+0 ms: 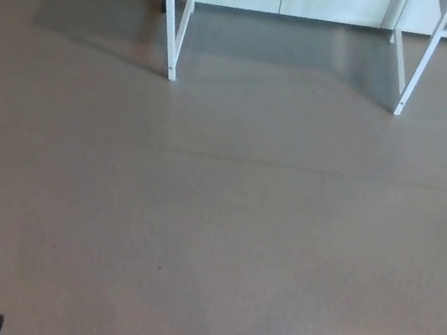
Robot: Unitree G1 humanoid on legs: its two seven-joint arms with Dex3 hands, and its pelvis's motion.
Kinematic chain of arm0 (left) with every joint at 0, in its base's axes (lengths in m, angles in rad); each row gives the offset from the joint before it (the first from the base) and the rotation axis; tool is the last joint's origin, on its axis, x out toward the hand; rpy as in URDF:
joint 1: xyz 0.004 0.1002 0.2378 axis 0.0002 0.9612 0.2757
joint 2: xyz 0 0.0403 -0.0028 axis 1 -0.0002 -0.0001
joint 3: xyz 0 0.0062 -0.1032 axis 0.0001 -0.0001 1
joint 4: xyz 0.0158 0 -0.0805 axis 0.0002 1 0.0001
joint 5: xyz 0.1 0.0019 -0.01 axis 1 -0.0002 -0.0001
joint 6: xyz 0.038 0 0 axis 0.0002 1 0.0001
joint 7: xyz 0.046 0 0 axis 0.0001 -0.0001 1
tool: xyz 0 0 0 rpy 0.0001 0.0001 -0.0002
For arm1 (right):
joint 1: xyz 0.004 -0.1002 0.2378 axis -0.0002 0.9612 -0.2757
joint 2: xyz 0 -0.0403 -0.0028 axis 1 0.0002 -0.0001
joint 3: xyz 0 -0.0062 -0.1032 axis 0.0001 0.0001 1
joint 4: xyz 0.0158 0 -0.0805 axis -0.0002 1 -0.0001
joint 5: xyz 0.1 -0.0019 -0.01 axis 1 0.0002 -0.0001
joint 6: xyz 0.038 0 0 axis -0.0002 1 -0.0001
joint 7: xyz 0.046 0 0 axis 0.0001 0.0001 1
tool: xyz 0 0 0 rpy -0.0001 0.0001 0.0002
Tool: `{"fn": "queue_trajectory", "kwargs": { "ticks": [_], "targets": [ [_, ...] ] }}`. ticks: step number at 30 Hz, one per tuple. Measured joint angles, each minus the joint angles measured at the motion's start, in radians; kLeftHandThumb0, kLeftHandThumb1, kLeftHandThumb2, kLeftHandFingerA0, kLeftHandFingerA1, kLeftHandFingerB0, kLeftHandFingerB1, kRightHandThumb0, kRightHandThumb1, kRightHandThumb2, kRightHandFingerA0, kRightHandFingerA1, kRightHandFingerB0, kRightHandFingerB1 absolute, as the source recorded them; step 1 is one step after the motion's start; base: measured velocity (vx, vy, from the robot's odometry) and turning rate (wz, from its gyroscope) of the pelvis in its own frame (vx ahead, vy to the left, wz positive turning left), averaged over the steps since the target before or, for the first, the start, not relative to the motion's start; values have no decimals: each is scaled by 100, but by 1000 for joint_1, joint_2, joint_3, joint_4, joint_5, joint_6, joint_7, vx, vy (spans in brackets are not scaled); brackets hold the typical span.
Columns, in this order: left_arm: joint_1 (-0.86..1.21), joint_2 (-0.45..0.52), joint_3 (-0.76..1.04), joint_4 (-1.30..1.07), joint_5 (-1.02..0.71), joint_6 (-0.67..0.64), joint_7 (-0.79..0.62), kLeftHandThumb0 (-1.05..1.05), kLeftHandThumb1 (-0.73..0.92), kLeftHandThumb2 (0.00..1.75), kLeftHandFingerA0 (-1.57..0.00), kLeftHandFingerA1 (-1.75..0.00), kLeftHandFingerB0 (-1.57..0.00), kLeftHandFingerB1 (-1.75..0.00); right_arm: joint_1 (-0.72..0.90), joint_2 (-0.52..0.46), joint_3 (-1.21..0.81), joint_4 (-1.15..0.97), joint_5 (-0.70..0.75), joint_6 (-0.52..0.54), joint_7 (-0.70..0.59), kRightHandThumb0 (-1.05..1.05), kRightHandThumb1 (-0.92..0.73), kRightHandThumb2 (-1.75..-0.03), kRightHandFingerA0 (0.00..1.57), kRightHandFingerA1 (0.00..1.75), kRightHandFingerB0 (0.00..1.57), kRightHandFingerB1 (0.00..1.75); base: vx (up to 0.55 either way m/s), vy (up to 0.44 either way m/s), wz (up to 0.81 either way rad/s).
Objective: The robot walks towards a desk on which a shovel is kept on the left hand side and a container is kept on the right hand side. The robot picks up the shovel using its left hand and places it in the container.
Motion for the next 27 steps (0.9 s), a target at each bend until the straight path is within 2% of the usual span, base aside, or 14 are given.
{"fn": "queue_trajectory", "kwargs": {
  "ticks": [9,18,19,27],
  "targets": [
    [-3,11,2,3,3,-1,4,-15,48,91,-25,-54,-13,-48,0,0,13,3,-1,1,4,-24,-40,-89,46,66,21,55,116,237,-4],
    [-7,13,-1,19,5,-1,9,-14,49,91,-26,-54,-13,-48,-2,-2,19,3,-2,1,11,-23,-39,-89,46,66,23,56,114,-51,5],
    [-4,12,-2,21,6,-1,10,-14,49,91,-26,-54,-12,-48,-1,-4,19,4,-2,1,12,-27,-59,-57,52,56,32,45,144,-120,-2],
    [-7,9,-14,23,16,-4,12,-16,49,91,-27,-54,-13,-47,1,-13,20,-4,-4,4,16,-27,-59,-57,53,56,33,46,129,-100,1]
  ]
}}
